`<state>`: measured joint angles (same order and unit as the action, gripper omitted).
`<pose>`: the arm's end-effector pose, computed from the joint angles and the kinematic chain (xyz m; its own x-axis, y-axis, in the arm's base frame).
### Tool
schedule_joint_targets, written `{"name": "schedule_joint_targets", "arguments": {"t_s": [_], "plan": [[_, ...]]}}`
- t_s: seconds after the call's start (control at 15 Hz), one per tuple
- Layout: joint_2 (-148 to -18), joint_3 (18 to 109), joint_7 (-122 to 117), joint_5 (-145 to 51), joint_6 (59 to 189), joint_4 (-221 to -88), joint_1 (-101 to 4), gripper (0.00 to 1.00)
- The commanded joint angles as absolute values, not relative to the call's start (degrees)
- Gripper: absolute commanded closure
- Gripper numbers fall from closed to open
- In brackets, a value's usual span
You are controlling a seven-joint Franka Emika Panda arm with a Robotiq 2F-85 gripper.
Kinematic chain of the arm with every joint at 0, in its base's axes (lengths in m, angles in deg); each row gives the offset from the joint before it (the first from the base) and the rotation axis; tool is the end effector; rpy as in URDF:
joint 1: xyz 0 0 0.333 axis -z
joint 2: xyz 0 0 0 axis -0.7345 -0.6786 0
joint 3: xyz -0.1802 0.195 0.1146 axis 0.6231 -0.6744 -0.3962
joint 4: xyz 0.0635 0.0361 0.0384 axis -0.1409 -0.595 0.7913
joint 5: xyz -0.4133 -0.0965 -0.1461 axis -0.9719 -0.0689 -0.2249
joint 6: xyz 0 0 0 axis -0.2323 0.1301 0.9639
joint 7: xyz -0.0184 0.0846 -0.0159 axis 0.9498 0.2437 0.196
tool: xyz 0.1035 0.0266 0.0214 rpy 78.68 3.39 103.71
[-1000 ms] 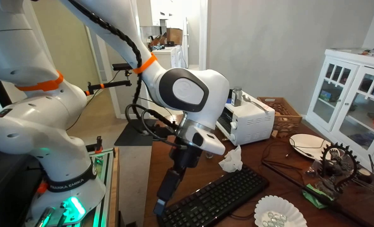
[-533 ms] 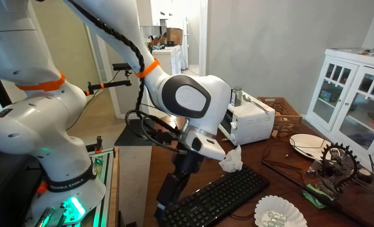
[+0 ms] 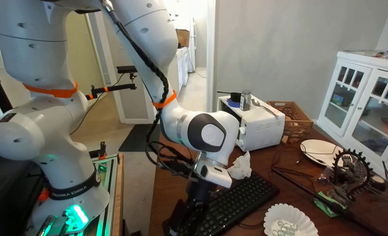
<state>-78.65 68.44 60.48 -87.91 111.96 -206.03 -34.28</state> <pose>0.3755 -0.1916 0.0967 0.5948 -0.8027 0.0436 -0.5944 -0.4026 0.6962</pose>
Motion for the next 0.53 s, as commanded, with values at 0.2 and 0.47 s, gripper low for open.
{"name": "schedule_joint_targets", "arguments": {"t_s": [0.2, 0.47], "plan": [[-89.76, 75.16, 60.53, -95.56, 109.33, -196.98, -35.41, 0.00], [-97.15, 76.85, 61.44, -99.21, 108.24, -192.03, -34.78, 0.00]]}}
